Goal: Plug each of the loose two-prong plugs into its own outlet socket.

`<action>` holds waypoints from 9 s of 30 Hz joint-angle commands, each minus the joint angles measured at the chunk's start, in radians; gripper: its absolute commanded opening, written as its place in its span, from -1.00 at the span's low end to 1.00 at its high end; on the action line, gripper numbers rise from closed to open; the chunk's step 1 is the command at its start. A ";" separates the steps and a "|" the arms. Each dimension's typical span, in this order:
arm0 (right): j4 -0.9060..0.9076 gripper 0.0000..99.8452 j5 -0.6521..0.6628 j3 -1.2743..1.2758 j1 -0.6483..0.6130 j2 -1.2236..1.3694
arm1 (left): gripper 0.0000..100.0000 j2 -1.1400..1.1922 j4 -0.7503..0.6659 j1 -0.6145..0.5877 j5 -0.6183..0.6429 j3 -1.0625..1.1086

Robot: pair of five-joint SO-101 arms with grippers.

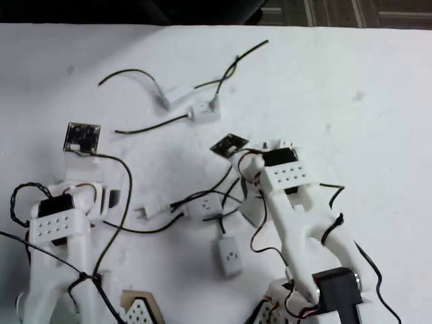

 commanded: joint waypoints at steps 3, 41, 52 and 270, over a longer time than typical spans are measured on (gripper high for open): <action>-0.062 -0.54 -0.006 -0.023 -0.008 -0.039 | -0.46 -0.028 -0.021 -0.001 0.005 -0.009; 0.077 -0.97 0.169 -0.212 0.065 0.096 | -0.46 -0.028 -0.021 -0.001 0.005 -0.009; 0.150 -0.97 -0.028 -0.206 0.042 -0.200 | -0.46 -0.028 -0.037 0.036 0.009 -0.008; -0.231 -0.97 -0.750 -0.055 0.111 -0.271 | -0.54 0.188 0.330 0.278 -0.114 -0.523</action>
